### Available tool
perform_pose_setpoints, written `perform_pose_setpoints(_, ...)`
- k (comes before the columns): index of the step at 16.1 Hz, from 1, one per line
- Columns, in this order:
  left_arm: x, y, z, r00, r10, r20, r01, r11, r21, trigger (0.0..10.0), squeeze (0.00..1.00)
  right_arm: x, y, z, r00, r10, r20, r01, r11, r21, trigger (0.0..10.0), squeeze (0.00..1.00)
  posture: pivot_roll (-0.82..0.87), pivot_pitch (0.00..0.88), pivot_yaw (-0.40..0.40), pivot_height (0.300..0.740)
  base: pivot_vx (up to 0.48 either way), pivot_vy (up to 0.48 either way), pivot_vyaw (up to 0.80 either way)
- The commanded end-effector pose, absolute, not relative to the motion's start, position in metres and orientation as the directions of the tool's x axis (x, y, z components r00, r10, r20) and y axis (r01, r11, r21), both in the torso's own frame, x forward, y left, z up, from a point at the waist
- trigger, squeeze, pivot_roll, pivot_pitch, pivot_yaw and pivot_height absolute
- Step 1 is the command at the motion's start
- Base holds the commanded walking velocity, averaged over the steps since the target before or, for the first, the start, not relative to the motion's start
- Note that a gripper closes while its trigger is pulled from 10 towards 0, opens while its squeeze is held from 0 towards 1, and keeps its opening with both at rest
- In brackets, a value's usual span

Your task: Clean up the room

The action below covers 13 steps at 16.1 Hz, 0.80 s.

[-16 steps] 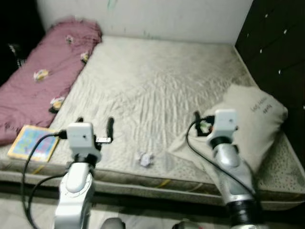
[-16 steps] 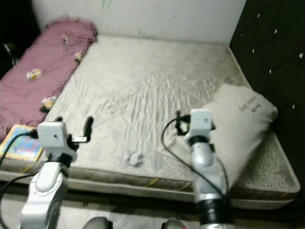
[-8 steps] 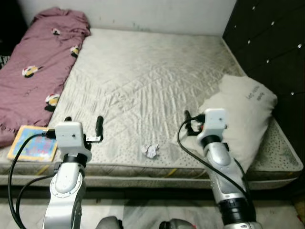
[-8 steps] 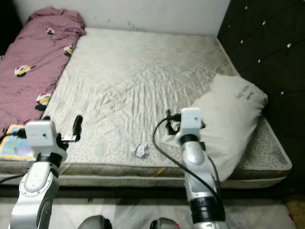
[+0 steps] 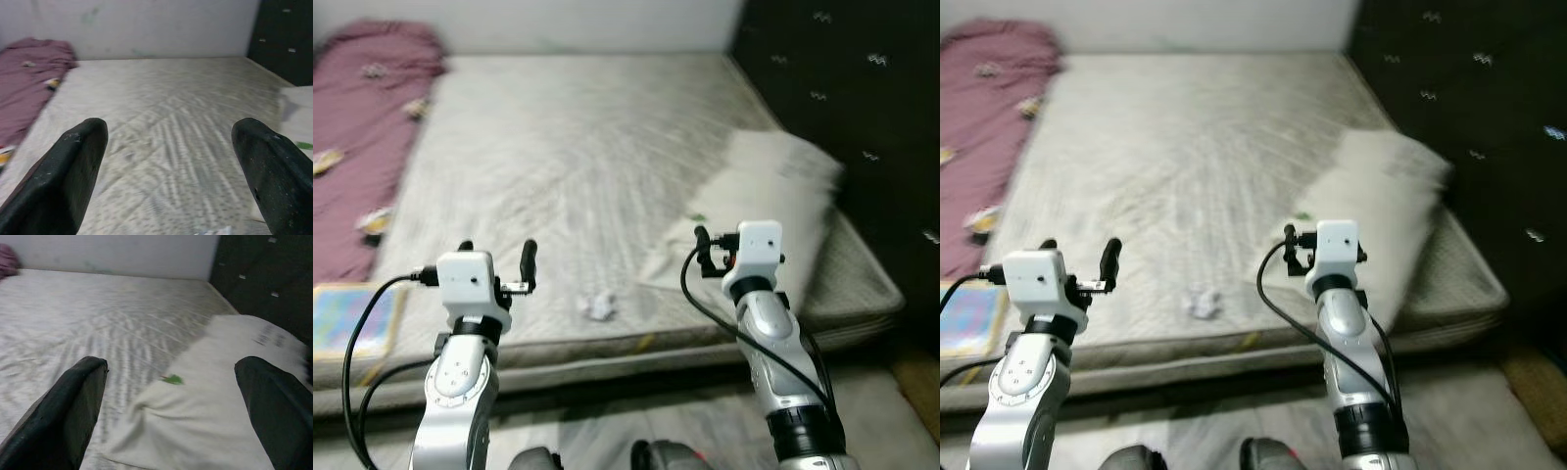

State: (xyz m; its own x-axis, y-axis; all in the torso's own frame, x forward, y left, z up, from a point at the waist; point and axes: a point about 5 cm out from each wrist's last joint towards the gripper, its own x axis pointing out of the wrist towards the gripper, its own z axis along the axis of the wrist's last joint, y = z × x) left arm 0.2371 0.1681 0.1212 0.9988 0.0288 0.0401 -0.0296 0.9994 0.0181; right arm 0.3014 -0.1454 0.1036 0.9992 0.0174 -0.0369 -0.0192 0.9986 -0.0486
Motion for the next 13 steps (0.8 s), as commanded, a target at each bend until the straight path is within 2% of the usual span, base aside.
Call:
perform_pose_setpoints(1, 0.2374, 0.1707, 0.1236, 0.998, 0.036, 0.052, -0.037, 0.999, 0.018, 10.0, 0.0, 0.3037, -0.1462, 0.1051, 0.999, 0.022, -0.036, -0.023, 0.999, -0.045, 10.0, 0.0, 0.08, 0.062, -0.044, 0.74, 0.0, 0.0, -0.8)
perform_pose_setpoints(6, 0.2364, 0.1676, 0.1247, 0.997, 0.034, 0.064, -0.037, 0.999, 0.04, 10.0, 0.0, 0.3053, -0.147, 0.1048, 0.999, 0.019, -0.038, -0.02, 0.999, -0.034, 10.0, 0.0, 0.08, 0.056, -0.049, 0.74, 0.0, 0.0, -0.75)
perform_pose_setpoints(13, 0.2322, 0.168, 0.121, 0.996, 0.076, 0.055, -0.079, 0.996, 0.05, 10.0, 0.0, 0.3032, -0.1424, 0.1065, 0.998, 0.055, -0.025, -0.055, 0.998, -0.018, 10.0, 0.0, 0.08, 0.052, -0.048, 0.74, 0.0, 0.0, 0.0)
